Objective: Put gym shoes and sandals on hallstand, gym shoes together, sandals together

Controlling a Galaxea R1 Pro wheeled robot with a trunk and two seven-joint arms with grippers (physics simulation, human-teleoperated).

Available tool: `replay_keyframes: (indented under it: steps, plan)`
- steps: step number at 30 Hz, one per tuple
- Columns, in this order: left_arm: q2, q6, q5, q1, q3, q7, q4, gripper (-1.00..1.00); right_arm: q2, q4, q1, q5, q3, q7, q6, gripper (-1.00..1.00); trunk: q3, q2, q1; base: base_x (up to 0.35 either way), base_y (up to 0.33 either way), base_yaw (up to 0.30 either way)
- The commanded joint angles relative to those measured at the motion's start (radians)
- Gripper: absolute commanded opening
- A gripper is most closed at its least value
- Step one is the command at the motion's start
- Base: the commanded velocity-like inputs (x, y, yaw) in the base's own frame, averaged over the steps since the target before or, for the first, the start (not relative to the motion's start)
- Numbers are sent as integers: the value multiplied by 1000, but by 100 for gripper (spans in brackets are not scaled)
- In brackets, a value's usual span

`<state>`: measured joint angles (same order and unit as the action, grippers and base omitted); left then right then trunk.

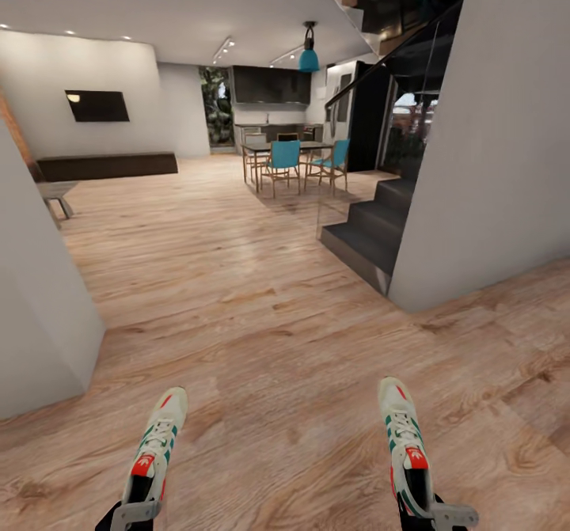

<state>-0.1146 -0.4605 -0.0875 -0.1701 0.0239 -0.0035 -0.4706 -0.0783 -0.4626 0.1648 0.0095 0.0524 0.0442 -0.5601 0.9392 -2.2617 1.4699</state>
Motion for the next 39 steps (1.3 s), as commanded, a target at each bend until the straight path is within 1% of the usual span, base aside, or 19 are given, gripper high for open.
replay_keyframes:
  steps: [1,8,17,39]
  plan:
    - [0,-3,-8,0,-2,0,0,-100,0,1,1,1,0,3,-3,-100,0,0,0,0,0,-288]
    - [0,-3,-9,0,-2,0,0,-100,0,1,1,1,0,3,-3,-100,-3,0,0,11,0,-288]
    - [0,-3,-8,0,-2,0,0,-100,0,1,1,1,0,3,-3,-100,-8,0,0,103,-6,-288]
    - [0,-3,-8,0,-2,0,1,-100,0,1,1,1,0,3,-3,-100,-19,0,0,232,-160,-288]
